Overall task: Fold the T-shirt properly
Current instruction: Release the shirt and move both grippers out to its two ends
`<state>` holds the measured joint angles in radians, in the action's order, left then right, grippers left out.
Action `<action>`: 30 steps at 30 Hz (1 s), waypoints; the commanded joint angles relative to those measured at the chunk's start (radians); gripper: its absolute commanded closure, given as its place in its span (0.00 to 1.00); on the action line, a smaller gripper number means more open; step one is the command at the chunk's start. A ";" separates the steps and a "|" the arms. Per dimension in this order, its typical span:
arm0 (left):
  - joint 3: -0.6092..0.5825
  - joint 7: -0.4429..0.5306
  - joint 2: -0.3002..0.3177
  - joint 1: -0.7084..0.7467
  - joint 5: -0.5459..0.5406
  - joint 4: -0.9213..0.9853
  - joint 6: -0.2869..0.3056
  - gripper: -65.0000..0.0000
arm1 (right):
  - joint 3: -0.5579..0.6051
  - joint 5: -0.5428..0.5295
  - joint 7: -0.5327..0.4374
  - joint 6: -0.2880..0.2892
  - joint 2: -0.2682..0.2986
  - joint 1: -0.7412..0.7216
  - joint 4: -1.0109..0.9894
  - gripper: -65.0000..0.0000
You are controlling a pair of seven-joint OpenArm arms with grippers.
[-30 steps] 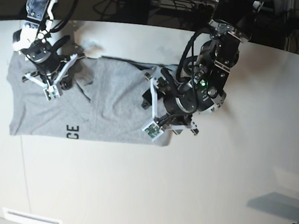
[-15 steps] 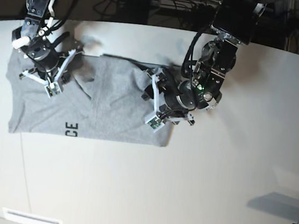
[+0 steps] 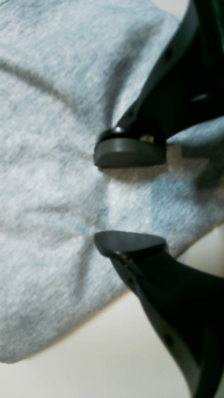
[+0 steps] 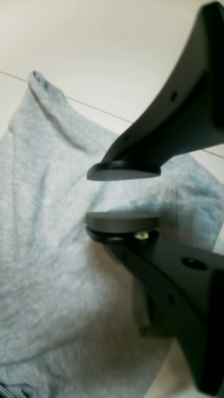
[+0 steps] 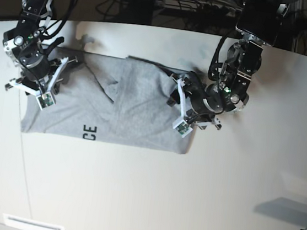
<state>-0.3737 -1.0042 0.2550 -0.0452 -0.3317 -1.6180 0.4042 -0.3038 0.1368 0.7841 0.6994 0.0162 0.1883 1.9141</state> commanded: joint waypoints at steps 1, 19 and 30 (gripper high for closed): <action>0.029 -0.080 0.019 0.020 0.064 -0.011 -0.004 0.51 | -0.007 -0.015 -0.004 -0.001 0.005 -0.010 0.017 0.74; 0.313 -0.087 0.039 0.147 0.055 -0.319 -0.004 0.51 | -0.272 -0.753 0.315 -0.001 0.092 -0.031 0.009 0.39; 0.605 -0.087 0.042 0.206 0.055 -0.267 0.058 0.50 | -0.383 -1.003 0.420 -0.001 0.098 -0.069 -0.163 0.20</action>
<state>0.2264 -1.1095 0.2855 0.1719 -0.2714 -1.8706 0.4751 -0.6800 -0.8501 1.2209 0.6933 0.1001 0.1280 1.7325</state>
